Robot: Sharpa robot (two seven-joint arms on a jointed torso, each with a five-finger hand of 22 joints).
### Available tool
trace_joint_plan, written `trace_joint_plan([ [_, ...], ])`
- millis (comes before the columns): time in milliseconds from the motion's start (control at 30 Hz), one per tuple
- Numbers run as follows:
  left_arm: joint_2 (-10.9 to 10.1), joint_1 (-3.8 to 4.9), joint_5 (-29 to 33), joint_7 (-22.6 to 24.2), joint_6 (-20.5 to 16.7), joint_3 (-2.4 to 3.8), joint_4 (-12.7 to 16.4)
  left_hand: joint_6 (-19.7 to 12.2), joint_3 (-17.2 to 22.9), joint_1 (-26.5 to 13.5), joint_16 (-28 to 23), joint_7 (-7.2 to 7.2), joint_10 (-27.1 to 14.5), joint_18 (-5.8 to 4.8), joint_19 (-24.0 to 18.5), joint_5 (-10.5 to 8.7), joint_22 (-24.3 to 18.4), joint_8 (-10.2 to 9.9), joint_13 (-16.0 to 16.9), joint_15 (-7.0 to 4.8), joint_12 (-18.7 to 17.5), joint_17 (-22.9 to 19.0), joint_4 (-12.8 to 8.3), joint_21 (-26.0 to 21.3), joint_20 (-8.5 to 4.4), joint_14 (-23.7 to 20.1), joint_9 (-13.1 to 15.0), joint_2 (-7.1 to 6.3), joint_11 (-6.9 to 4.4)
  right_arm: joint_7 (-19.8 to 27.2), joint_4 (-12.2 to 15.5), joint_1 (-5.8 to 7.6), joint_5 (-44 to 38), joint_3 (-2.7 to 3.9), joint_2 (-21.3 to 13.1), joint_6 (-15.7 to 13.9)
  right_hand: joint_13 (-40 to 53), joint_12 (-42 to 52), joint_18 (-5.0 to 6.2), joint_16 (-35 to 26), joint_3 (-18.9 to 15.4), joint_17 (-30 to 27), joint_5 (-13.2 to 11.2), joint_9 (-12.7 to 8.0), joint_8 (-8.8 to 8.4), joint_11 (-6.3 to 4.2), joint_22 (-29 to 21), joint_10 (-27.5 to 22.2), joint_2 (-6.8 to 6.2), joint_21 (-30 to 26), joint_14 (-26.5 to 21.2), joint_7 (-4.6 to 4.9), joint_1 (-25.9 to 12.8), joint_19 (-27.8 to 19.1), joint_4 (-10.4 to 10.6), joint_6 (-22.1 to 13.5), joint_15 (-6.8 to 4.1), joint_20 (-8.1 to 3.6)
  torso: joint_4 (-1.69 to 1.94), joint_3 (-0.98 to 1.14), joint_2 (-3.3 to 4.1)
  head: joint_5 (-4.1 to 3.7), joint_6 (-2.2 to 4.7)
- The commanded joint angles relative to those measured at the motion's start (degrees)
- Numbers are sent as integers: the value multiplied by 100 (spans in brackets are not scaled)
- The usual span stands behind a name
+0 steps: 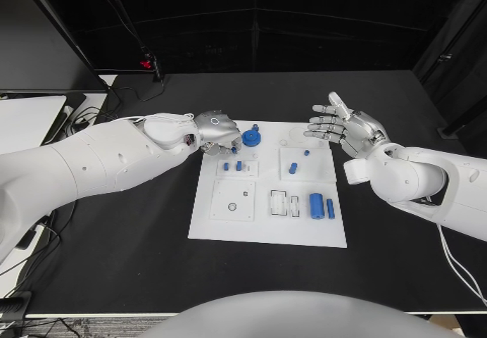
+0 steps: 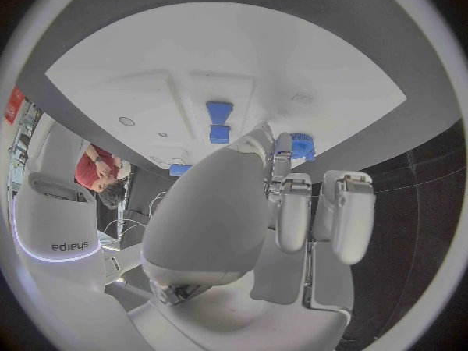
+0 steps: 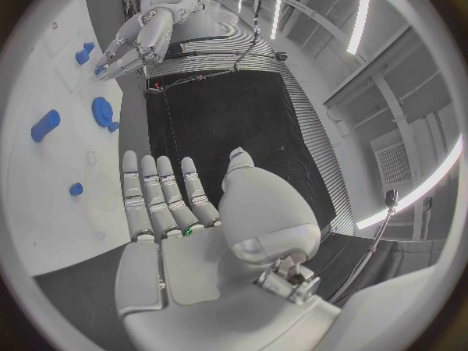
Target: Assemble the parts on the task board
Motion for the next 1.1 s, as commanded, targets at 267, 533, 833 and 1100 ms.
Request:
trace_joint_plan([
  [267, 58, -9, -12, 58, 135, -1, -40, -20, 44, -64, 5, 26, 6, -38, 618, -10, 1509, 7, -2, -49, -50, 1510, 3, 18, -42, 602, 0, 18, 1, 42, 17, 8, 6, 4, 3, 73, -15, -24, -83, 35, -12, -15, 29, -9, 38, 4, -10, -30, 33, -41, -51, 752, 37, 20, -5, -43, -5, -15, 4, 2, 1, -23, -3],
  [533, 78, -13, -10, 66, 184, -1, -35, -22, 46, -70, 5, 29, 5, -38, 618, -10, 1509, 4, -2, -48, -55, 1510, 5, 18, -42, 602, -1, 20, 4, 44, 22, 8, 6, 4, 6, 83, -21, -24, -84, 37, -11, -21, 32, -9, 40, 5, -13, -32, 32, -43, -55, 752, 40, 20, -6, -43, -4, -16, 1, -1, 0, -32, -4],
  [833, 79, -14, -9, 150, 241, -1, -38, -17, 54, -84, 5, 32, 15, -38, 618, -10, 1509, 3, -1, -43, -62, 1510, 5, 18, -43, 602, -2, 29, 7, 46, 18, 8, 5, 4, 1, 75, -21, -24, -84, 37, -11, -21, 32, -9, 40, 5, -13, -32, 32, -43, -55, 752, 40, 20, -6, -43, -4, -16, 2, -3, -1, -54, -3],
  [1100, 89, -16, -8, 175, 292, -1, -58, -17, 55, -86, 5, 32, 17, -38, 618, -11, 1509, 2, 0, -40, -64, 1510, 3, 18, -43, 602, -3, 26, 7, 48, 22, 8, 5, 4, -4, 71, -32, -23, -85, 44, -7, -34, 40, -8, 43, 5, -19, -35, 35, -47, -62, 756, 47, 21, -8, -40, -3, -16, 3, 2, -1, -56, -9],
])
